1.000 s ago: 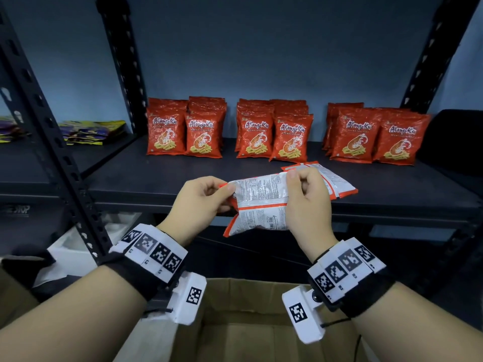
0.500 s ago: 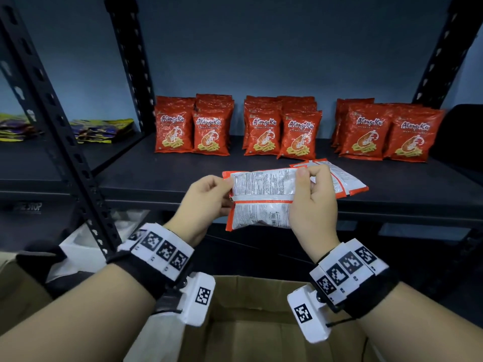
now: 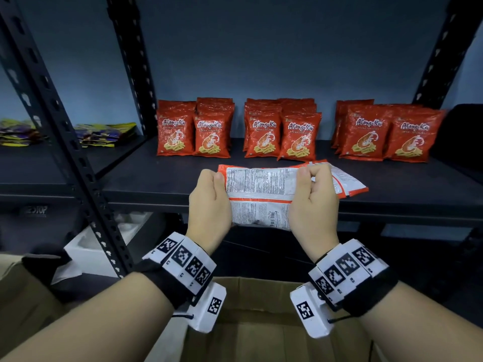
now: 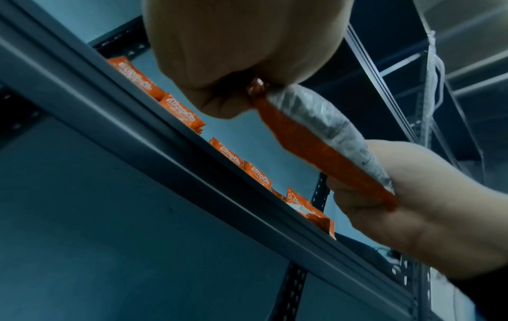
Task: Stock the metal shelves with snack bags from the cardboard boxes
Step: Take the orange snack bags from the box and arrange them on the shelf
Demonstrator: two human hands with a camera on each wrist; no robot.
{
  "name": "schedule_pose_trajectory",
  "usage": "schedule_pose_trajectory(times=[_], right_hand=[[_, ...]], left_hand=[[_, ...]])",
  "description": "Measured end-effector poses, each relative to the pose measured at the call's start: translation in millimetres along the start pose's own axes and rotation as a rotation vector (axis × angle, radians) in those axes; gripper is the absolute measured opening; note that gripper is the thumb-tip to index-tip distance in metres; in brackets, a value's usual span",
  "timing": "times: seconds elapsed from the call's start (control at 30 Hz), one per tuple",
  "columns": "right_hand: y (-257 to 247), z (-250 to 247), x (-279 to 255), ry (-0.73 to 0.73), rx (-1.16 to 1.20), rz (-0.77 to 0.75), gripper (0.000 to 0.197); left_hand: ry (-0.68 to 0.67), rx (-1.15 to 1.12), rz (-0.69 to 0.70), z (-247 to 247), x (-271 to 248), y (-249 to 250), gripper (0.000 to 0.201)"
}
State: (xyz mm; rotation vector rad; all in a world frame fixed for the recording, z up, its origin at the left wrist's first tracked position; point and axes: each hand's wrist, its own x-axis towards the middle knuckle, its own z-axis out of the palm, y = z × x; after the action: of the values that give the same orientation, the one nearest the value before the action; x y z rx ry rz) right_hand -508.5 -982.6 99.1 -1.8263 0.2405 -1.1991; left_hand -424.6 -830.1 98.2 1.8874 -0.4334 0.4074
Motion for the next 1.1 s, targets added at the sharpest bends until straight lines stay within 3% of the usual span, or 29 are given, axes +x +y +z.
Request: schedule_pose_trajectory(times=[0.3,0.5,0.7,0.9,1.1], right_hand=[[10,-2,11,-0.009,-0.041,0.048,0.031],[7,-2,13,-0.008,-0.062,0.0,0.026],[5,-3,15,0.007,-0.072,0.0,0.026],[-1,-11,25,-0.164,-0.109,-0.009,0.028],[-2,-17,37,-0.262,-0.043,0.075,0.03]], left_hand=[[-0.004,-0.037,0.26,-16,-3,17,0.03],[-0.012,-0.09,0.139,-12,10,5,0.034],[0.035,-0.124,0.181,-16,9,4,0.035],[-0.011,-0.142,0.115,-21,16,-1,0.036],[-0.128,-0.139,0.026,-29,29,-6,0.031]])
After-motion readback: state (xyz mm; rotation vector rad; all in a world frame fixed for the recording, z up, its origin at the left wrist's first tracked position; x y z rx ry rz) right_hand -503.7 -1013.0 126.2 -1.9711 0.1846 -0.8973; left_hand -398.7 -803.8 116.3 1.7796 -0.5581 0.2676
